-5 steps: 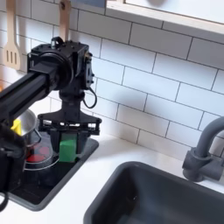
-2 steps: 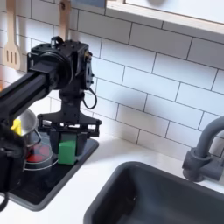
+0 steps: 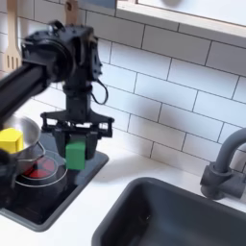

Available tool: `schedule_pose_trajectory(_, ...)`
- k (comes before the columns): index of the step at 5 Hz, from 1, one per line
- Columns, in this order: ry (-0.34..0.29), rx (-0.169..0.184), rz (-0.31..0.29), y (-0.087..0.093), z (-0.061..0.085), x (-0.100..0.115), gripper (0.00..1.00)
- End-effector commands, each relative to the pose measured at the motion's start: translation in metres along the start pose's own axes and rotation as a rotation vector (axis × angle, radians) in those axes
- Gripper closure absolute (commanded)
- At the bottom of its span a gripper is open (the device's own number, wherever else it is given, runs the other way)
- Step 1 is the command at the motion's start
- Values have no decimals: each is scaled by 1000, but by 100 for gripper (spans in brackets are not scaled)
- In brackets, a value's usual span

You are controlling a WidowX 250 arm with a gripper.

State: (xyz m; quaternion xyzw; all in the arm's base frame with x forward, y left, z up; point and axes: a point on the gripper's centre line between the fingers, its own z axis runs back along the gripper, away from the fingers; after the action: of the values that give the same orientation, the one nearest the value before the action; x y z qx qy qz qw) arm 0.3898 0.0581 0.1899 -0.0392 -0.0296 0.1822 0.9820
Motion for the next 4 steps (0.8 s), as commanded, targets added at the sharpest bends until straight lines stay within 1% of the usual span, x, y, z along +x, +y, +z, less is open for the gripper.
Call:
schedule_pose_trajectory(1, 1, -69, -17, 22, 20, -22, 100)
schedule_pose_trajectory(2, -5, -74, -8, 37, 31, -35, 100)
schedule_pose_trajectory(3, -20, -63, -21, 50, 38, -46, 100)
schedule_pose_trajectory(4, -29, -54, -14, 64, 43, -51, 100)
